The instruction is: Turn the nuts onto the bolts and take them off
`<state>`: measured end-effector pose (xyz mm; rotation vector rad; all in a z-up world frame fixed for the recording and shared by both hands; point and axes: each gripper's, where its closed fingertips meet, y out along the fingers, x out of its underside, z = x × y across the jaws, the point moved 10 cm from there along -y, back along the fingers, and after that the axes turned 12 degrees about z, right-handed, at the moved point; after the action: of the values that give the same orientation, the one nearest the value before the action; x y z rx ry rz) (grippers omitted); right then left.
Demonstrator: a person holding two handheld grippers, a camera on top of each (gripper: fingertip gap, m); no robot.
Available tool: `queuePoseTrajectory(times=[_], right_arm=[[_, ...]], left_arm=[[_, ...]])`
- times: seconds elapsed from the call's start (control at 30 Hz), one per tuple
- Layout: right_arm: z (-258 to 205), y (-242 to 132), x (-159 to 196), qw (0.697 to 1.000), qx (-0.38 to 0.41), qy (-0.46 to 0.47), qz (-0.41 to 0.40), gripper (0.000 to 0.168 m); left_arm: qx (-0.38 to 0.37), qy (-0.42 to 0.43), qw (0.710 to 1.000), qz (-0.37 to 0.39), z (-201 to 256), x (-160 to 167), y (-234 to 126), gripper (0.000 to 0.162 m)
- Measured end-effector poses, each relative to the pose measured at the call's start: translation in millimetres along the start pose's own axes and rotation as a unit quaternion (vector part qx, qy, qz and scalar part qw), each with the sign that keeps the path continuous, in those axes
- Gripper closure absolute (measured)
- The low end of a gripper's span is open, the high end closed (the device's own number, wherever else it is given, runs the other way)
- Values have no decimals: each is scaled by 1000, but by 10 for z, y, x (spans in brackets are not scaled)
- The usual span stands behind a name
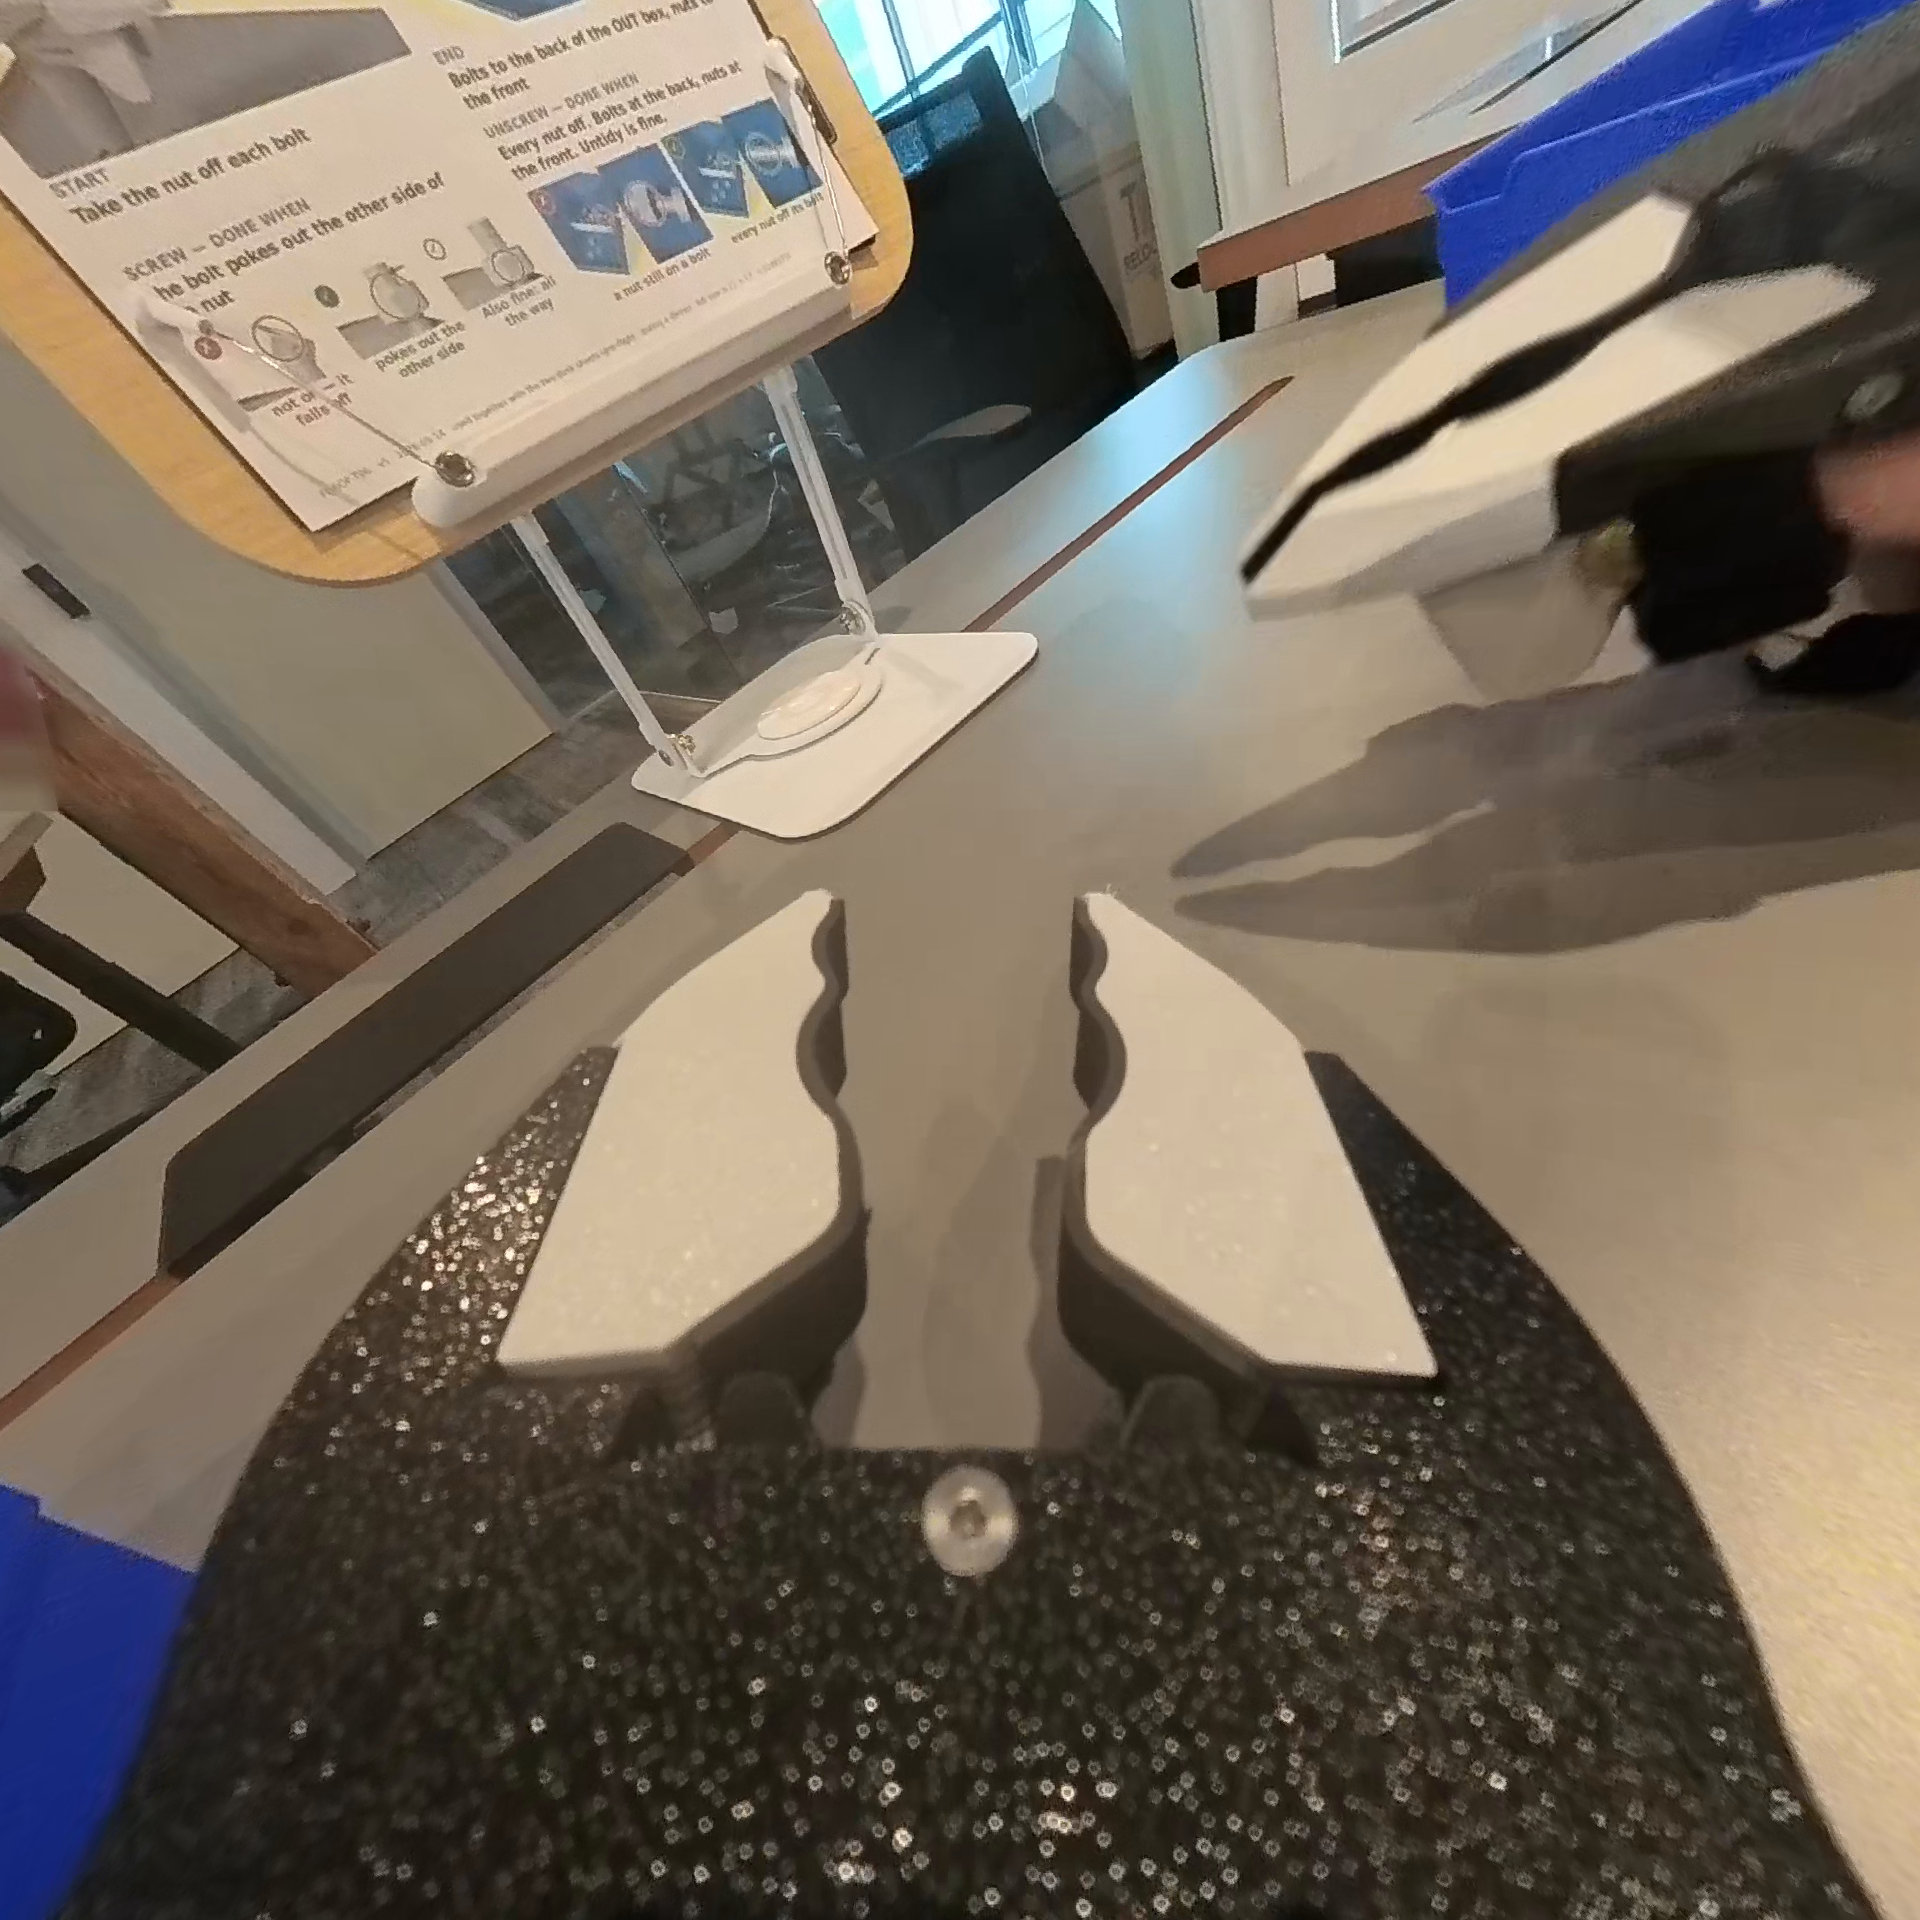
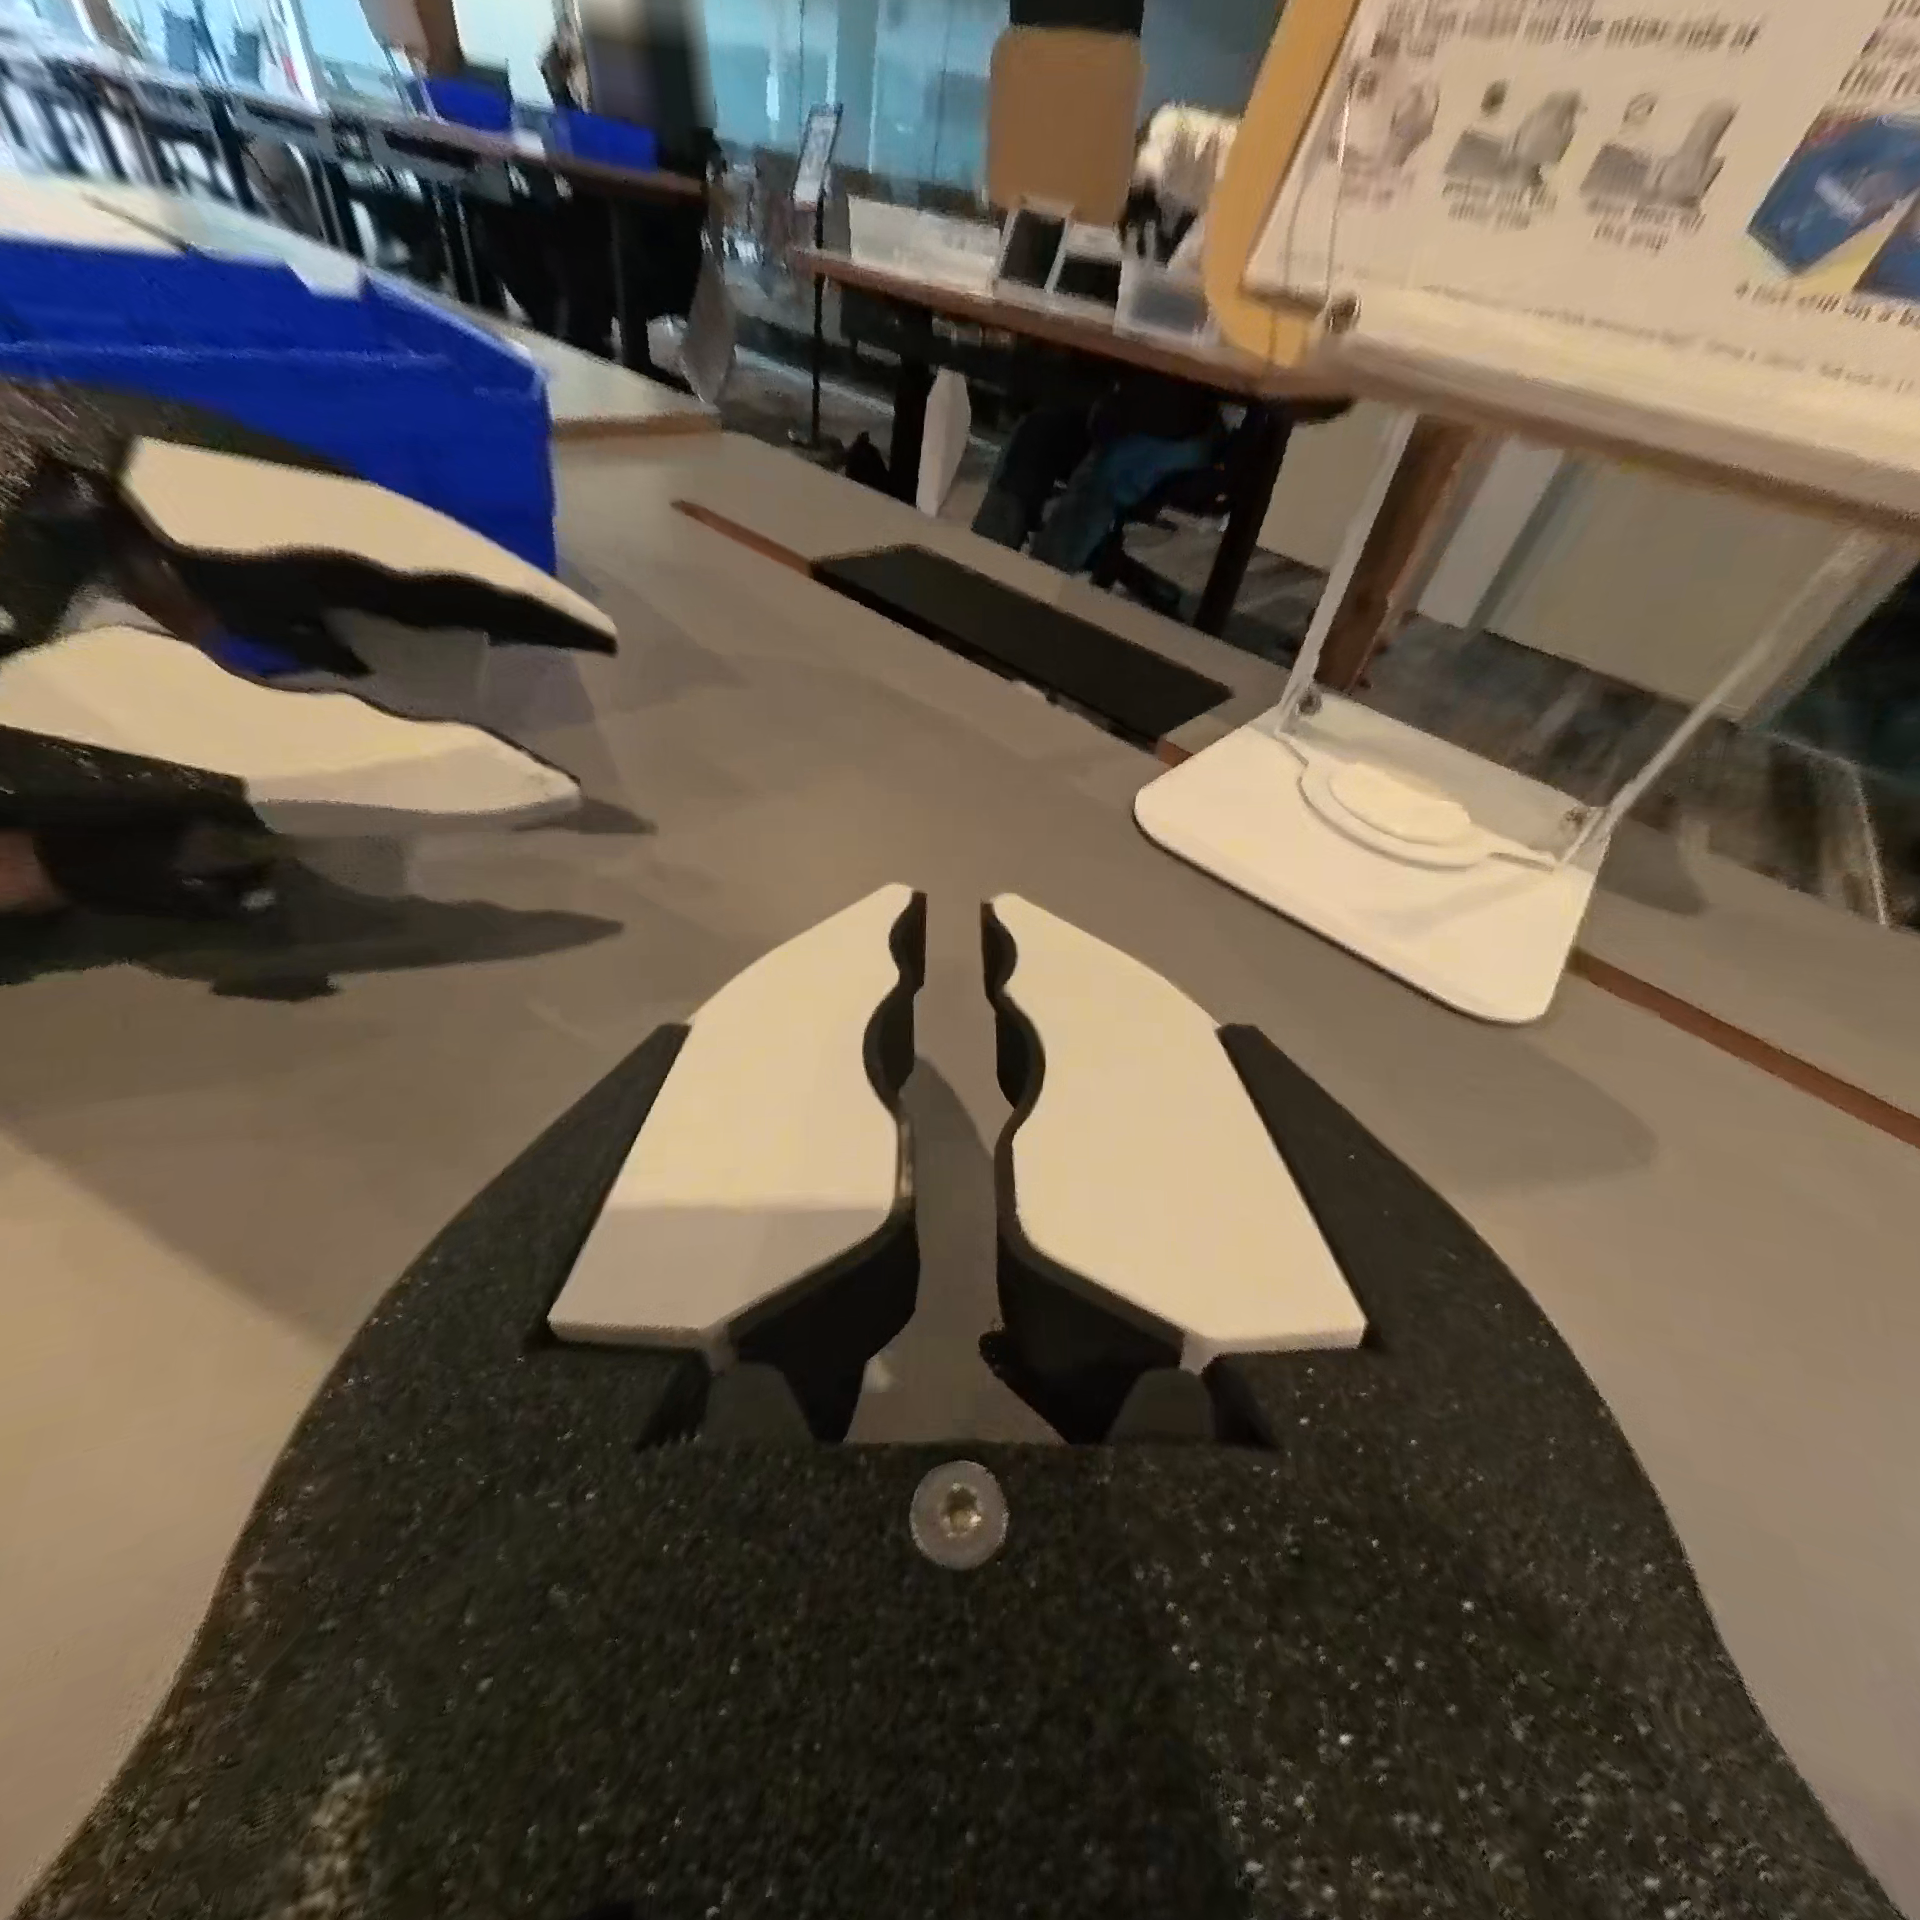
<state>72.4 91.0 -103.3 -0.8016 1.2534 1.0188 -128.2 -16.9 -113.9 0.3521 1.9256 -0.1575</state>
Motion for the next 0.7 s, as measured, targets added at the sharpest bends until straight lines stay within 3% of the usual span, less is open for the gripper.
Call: queuePoseTrajectory(times=[0.37, 0.57, 0.7], right_arm=[[-64, 13, 32, 999, -25, -22, -1, 164], [-47, 8, 38, 999, -28, -15, 0, 165], [-67, 32, 46, 999, -35, -20, -5, 166]], left_arm=[[-15, 0, 1000, 3, -28, -29, -24, 117], [-97, -22, 994, 36, -261, -679, -342, 116], [-174, -27, 984, -22, -662, -1020, -861, 115]])
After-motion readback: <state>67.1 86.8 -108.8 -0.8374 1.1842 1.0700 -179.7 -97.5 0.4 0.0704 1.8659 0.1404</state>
